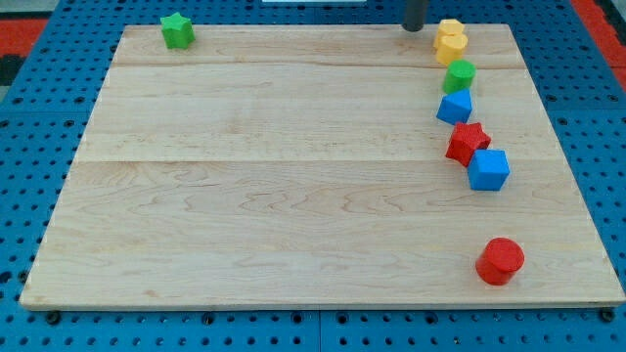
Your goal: Move the yellow blocks diagonally to the top left of the red star
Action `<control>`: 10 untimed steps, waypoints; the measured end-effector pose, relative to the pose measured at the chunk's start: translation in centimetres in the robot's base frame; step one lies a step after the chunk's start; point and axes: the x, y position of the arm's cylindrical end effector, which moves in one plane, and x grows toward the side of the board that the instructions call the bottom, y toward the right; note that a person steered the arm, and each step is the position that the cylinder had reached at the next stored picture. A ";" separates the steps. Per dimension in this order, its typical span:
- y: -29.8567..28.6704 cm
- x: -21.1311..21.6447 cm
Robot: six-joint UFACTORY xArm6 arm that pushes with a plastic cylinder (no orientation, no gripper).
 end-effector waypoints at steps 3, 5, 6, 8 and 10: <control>14.3 5.9; 15.4 0.1; 10.4 1.9; 0.4 6.9; -5.5 10.2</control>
